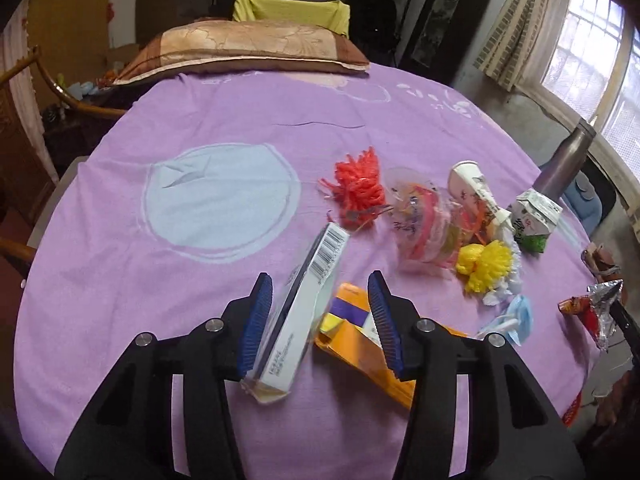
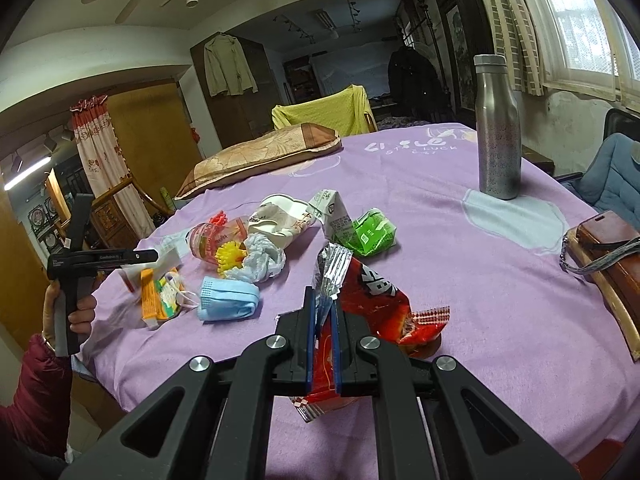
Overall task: Collect trash
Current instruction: 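Close the left tool on the white medicine box and lift it, then carry both items to the red wastebasket and open both tools over it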
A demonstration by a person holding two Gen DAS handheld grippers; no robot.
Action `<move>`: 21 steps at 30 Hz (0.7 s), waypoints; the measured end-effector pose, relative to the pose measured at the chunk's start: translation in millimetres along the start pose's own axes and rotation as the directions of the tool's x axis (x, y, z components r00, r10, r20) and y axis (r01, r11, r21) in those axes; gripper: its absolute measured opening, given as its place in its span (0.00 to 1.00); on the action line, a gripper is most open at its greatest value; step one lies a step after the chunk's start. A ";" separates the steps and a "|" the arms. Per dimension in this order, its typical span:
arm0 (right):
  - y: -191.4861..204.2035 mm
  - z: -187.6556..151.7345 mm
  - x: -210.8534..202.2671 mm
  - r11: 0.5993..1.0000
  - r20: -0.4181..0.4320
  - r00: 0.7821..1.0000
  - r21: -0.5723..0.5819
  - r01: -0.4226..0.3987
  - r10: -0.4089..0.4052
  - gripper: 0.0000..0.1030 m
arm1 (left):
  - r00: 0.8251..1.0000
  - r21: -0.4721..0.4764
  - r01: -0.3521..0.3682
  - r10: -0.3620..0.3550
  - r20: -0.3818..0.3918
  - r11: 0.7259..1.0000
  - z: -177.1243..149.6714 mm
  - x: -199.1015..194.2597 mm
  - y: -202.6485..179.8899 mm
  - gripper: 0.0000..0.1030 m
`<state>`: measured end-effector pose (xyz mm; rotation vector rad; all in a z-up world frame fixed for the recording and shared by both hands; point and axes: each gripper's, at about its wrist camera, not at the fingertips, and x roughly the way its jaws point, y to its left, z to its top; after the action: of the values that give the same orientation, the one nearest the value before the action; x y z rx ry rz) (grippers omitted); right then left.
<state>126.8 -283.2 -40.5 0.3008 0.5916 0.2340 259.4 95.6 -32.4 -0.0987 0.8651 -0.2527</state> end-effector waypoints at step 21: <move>-1.6 -2.9 -0.6 1.000 -0.002 1.000 0.014 0.006 -0.006 0.09 | 0.986 -0.009 -0.133 0.131 -0.099 0.991 -5.5 34.4 17.2 0.44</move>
<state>124.9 -284.3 -43.1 0.3122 0.5963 0.2248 279.7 103.3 -64.6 -0.0438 0.9679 -0.1272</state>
